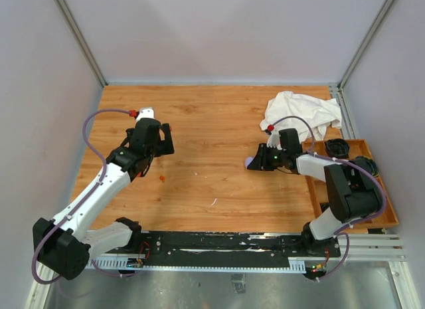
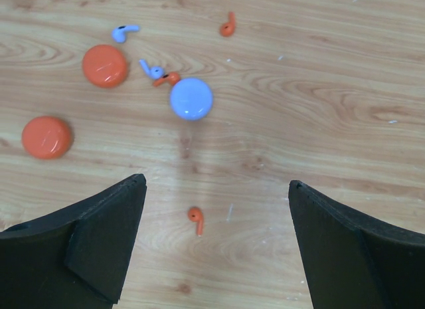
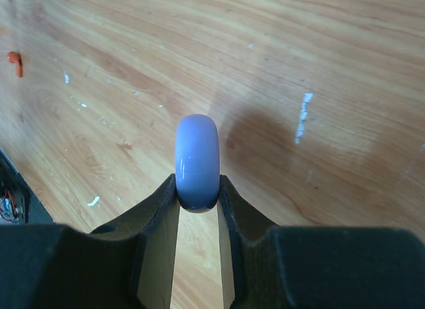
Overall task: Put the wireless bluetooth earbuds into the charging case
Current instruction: Place the charging case at the center of the board.
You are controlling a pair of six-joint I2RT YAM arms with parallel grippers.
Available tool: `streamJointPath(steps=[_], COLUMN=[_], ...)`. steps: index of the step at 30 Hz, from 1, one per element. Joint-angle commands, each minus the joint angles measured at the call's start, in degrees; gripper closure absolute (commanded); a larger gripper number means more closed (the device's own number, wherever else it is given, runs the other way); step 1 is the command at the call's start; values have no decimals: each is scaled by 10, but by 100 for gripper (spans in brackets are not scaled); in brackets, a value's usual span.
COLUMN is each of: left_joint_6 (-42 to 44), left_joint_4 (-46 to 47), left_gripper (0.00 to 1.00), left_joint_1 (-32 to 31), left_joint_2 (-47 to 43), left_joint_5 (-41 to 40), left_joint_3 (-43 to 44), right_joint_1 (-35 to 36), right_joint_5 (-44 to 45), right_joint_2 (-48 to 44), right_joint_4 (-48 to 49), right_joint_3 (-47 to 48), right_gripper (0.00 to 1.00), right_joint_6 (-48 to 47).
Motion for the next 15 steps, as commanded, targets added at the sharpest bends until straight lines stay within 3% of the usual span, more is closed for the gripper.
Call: streamJointPath(steps=[1,6,11,15], left_joint_6=[8,8,4,3], left_joint_4=[12,26,28,30], left_gripper=[6,6,6,6], left_joint_1=[28,66,87,99], left_joint_2=[6,4,6,6], left_joint_5=[-20,22,31,32], left_joint_3=[-18,-24,-27,-27], right_joint_1=[-18,-31,-32,-33], right_joint_5=[13,28,55,75], right_joint_2=[23,28,6,-10], right_joint_4=[-20,-19,-25,-36], right_joint_3=[20,16,6,-1], right_gripper=[91,81,60,51], right_joint_6=[9,7,1,-5])
